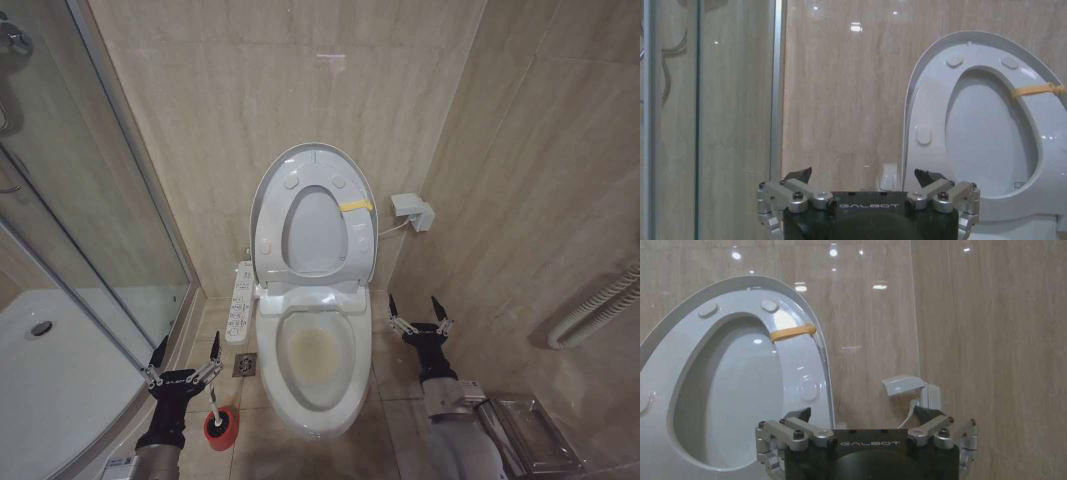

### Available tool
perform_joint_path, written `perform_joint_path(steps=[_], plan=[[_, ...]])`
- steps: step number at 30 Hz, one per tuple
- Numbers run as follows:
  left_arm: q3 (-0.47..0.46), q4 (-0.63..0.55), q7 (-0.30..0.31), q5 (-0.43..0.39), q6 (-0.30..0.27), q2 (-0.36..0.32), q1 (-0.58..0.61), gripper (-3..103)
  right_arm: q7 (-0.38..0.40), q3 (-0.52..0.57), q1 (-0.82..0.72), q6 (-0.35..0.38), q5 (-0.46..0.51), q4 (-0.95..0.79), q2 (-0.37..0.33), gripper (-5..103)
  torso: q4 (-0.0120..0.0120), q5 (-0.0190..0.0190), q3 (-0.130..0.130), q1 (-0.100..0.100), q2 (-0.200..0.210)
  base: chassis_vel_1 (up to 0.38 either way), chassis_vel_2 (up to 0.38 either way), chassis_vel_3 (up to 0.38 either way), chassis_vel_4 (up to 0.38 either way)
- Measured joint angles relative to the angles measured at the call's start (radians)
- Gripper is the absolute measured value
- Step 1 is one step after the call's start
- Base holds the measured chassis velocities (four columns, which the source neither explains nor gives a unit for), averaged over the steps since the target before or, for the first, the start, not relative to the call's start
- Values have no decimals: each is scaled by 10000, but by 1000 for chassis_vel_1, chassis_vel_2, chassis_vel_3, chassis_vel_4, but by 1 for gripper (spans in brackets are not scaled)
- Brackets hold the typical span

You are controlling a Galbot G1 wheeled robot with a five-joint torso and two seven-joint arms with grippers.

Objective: Open the toilet lid, clean the toilet bowl with a toilet brush, close the toilet lid, and flush.

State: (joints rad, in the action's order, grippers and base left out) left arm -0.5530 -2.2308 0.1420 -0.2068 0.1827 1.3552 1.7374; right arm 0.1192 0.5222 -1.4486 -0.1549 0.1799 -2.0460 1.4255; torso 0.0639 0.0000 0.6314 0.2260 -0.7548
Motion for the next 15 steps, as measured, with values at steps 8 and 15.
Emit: perform_joint_path(steps=[8, 15], plan=[[19, 100, 31, 137, 158, 92, 35, 100, 0, 0, 0, 0, 0, 1, 0, 100, 0, 0, 0, 0, 0, 0, 0, 0, 0], [-27, 66, 108, 290, 167, 134, 84, 100, 0, 0, 0, 0, 0, 0, 0, 100, 0, 0, 0, 0, 0, 0, 0, 0, 0]])
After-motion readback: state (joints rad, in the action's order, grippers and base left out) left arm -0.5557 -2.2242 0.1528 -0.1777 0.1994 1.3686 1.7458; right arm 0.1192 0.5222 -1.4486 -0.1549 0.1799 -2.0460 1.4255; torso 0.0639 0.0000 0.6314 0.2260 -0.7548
